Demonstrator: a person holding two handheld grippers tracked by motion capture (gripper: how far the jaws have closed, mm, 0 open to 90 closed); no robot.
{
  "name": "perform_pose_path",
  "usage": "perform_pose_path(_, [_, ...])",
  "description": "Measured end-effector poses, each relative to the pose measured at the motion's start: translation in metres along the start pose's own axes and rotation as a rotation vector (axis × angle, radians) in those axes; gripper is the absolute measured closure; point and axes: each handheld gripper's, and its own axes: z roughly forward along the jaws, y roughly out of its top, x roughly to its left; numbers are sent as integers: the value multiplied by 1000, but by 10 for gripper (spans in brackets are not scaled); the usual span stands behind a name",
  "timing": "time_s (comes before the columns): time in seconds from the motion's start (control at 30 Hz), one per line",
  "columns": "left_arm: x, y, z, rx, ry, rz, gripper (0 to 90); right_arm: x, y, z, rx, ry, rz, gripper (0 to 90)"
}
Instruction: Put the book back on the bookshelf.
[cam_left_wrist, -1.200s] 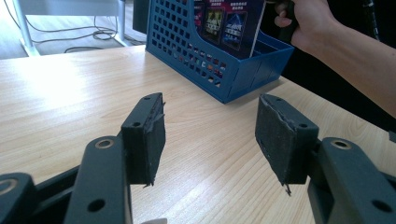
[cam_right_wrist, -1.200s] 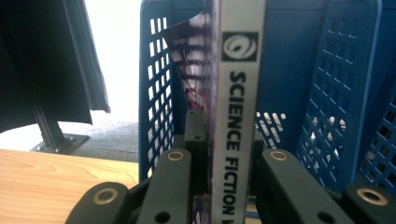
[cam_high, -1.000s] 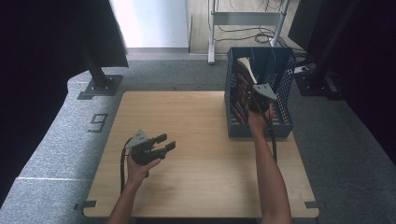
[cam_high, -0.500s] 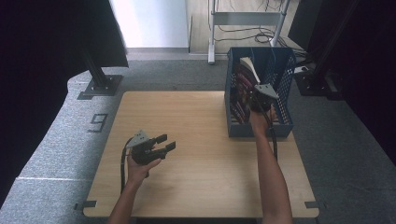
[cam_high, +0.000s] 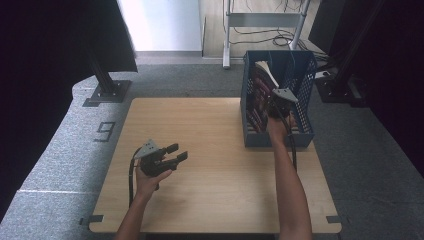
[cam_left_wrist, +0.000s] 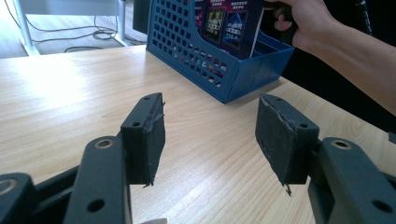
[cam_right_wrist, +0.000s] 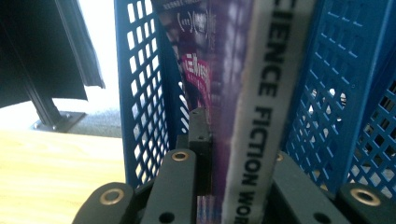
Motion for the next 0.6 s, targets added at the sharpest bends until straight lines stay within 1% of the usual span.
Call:
perform_pose_path(0.07, [1, 0, 0, 0, 2, 0, 427, 0, 1, -1, -16, 6, 12, 818])
perform_pose_path(0.2, [1, 0, 0, 2, 4, 0, 427, 4, 3, 0, -41, 9, 3, 819])
perform_pose_path(0.27, [2, -1, 0, 0, 6, -3, 427, 5, 5, 2, -52, 8, 9, 819])
perform_pose_path(0.33, [3, -1, -1, 1, 9, -4, 427, 7, 7, 5, -74, 2, 27, 819])
perform_pose_path(0.47, [6, -1, -2, -4, 13, -11, 427, 9, 11, 11, -102, -27, 31, 819])
perform_pose_path(0.6, [8, -2, -2, -1, 17, -18, 427, 11, 13, 15, -130, -34, 49, 819])
